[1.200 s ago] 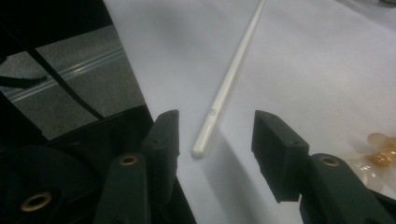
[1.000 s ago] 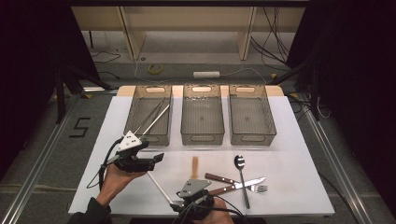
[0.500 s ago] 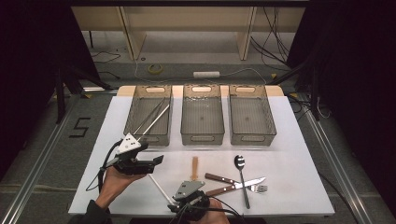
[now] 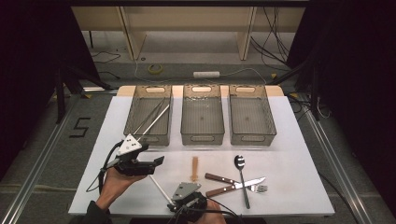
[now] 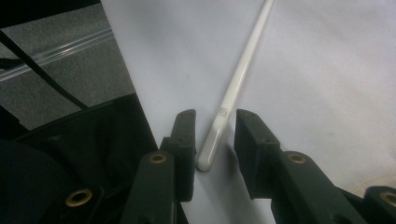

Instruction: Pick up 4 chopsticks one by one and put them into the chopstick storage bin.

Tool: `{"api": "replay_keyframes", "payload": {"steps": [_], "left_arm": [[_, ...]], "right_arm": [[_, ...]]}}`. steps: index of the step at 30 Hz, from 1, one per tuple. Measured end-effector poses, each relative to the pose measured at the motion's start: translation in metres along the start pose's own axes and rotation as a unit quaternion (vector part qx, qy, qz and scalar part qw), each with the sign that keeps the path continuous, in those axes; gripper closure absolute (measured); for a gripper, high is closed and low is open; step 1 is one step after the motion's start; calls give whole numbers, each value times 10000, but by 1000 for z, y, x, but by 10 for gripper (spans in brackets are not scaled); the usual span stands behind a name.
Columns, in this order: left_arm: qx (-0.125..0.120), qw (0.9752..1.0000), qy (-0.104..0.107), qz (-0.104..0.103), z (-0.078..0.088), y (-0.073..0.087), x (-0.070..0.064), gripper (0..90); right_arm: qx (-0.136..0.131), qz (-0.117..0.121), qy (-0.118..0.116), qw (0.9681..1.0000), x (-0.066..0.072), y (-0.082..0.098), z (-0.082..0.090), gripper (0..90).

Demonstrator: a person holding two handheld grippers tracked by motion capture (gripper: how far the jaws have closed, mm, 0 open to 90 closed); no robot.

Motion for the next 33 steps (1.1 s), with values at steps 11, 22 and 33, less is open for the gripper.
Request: {"api": "replay_keyframes", "payload": {"steps": [11,22,33], "left_arm": [[3,10000,2,-11,1,0,-1,220],[101,9999,104,-71,1,1,-5,222],[1173,9865,814,-804,-2,21,-15,237]], "right_arm": [[-42,-66,181,9998,-1,0,0,792],[-17,-252,92,9996,-6,0,1,838],[21,27,21,10000,-17,-9,15,840]]}}
Point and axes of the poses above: each handheld gripper's, and its own axes: z roughly backward along the jaws, y roughly out of its underside, x roughly to its left, the point moved 7 cm from there along -z, roughly forward along the jaws, and after that the axes turned 1 degree about y, right-handed, at the moved point
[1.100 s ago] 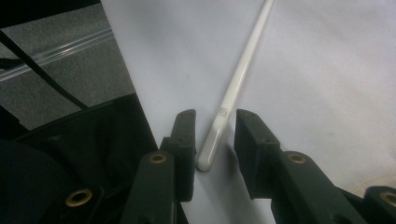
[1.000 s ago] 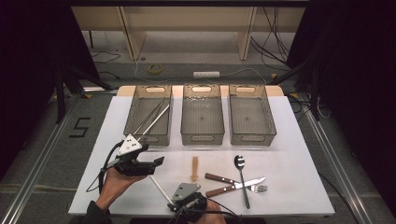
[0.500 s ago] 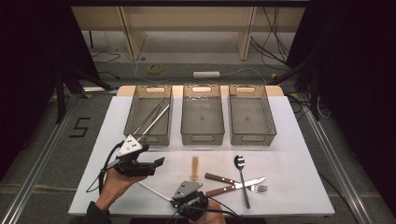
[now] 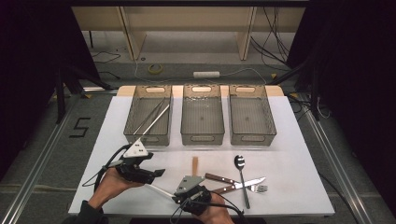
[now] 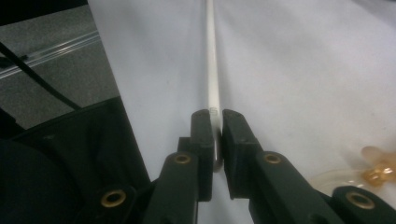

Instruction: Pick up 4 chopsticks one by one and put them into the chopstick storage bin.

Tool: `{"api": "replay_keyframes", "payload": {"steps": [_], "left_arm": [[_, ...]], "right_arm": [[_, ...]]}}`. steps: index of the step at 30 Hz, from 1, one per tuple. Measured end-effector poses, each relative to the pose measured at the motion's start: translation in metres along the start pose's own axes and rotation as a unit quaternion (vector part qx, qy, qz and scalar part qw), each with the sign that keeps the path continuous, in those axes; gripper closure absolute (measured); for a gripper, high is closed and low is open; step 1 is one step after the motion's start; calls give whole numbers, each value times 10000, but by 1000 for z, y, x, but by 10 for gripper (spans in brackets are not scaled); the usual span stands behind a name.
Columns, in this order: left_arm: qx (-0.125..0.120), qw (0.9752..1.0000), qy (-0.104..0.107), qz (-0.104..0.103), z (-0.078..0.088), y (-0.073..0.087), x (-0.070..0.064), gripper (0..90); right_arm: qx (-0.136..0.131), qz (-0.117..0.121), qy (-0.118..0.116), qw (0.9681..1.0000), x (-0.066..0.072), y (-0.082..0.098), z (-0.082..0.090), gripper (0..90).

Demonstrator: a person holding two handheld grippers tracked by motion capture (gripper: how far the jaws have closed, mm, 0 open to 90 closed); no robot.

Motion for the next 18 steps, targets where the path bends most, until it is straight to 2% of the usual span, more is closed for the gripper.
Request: {"api": "replay_keyframes", "payload": {"steps": [3,5,10,18], "left_arm": [[223,9995,157,-152,-4,4,-5,244],[341,9988,242,-265,-5,6,-9,246],[655,9958,307,-563,-8,13,-12,263],[984,9914,436,-739,-14,21,-17,292]], "right_arm": [[9,-12,-25,10000,-4,-3,4,840],[37,64,-10,10000,-6,-3,6,840],[99,179,-16,9998,-12,-4,10,840],[134,206,-59,9997,-18,-6,17,840]]}}
Point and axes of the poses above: each handheld gripper's, and its own axes: z roughly backward along the jaws, y roughly out of its underside, x roughly to its left, the point moved 7 cm from there along -z, roughly forward along the jaws, and after that the axes turned 1 degree about y, right-handed, at the moved point
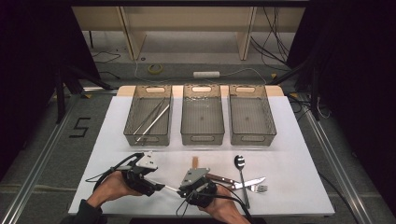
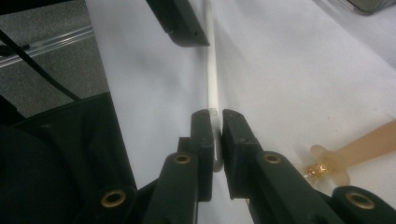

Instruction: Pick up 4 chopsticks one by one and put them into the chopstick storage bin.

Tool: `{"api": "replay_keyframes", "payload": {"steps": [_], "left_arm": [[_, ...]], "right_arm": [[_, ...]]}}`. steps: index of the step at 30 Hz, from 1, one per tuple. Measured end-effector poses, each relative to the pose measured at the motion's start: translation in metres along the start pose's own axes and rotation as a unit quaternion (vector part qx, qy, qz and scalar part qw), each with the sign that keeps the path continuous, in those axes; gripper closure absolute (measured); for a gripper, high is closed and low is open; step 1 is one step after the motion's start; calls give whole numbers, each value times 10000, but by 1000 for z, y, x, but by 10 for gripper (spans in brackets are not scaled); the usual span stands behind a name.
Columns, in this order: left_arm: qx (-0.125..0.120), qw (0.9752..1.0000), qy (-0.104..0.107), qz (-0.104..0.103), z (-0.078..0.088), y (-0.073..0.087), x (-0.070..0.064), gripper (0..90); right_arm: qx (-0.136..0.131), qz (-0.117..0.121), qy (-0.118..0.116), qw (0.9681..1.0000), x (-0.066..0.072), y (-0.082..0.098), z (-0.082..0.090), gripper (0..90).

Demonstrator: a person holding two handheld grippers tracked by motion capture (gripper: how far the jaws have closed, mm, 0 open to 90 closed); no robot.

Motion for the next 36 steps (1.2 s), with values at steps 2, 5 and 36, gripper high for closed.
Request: {"api": "replay_keyframes", "payload": {"steps": [2,5,36], "left_arm": [[99,9999,-24,-104,-2,1,0,304],[225,9996,-28,-196,-4,3,-1,324],[744,9907,-27,-1143,-18,8,-3,681]], "right_arm": [[18,14,-8,10000,-1,0,1,840],[40,19,-23,10000,-2,0,3,840],[117,148,-170,9997,-8,-2,13,839]]}}
Point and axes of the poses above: each handheld gripper's, and its own axes: z roughly backward along the jaws, y roughly out of its underside, x roughly to its left, the point moved 7 cm from there along -z, roughly forward along the jaws, and after that the axes turned 1 degree about y, right-handed, at the moved point
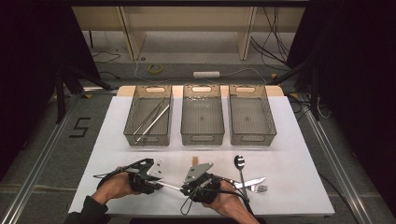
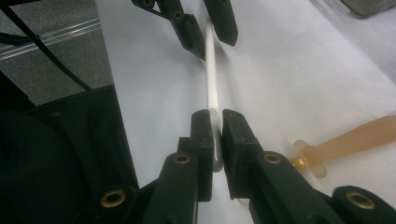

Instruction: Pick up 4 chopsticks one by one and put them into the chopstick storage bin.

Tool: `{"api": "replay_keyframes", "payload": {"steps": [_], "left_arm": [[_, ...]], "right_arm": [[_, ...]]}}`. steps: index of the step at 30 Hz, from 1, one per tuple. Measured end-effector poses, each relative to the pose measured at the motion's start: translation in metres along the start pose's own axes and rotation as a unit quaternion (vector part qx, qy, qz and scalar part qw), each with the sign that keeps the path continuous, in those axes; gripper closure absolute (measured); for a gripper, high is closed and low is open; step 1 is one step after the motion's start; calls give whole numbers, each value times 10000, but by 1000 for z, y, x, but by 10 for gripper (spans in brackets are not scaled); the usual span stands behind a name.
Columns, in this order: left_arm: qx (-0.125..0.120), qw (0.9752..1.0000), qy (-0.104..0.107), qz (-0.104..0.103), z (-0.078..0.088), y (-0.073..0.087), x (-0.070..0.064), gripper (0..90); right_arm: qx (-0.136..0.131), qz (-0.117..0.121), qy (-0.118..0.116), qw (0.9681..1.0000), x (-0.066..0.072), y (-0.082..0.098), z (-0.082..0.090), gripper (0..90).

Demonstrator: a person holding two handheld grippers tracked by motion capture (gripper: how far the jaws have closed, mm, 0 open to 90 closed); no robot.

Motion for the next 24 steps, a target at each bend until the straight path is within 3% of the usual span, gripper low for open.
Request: {"api": "replay_keyframes", "payload": {"steps": [8,10,11,16,18,24], "left_arm": [[46,9987,-37,-501,7,-3,-6,764],[111,9984,98,-552,8,-3,-9,793],[142,9983,168,-543,7,-4,-11,810],[86,9989,42,-449,9,-7,-9,837],[86,9993,39,-357,11,-7,-7,838],[56,9999,-121,13,16,-7,0,838]], "right_arm": [[-79,-63,-1,9999,-11,1,5,814],[-153,-150,68,9997,-17,1,8,805],[-225,-216,138,9994,-20,0,10,799],[-605,-599,413,9955,-40,-6,29,706],[-782,-751,448,9931,-45,-7,37,657],[-986,-965,608,9886,-54,-6,55,553]]}}
Point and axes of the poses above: each handheld gripper's, and its own axes: z roughly backward along the jaws, y roughly out of its underside, x roughly to its left, the point moved 7 cm from there along -z, roughly forward along the jaws, and after that the axes turned 1 degree about y, right-handed, at the moved point
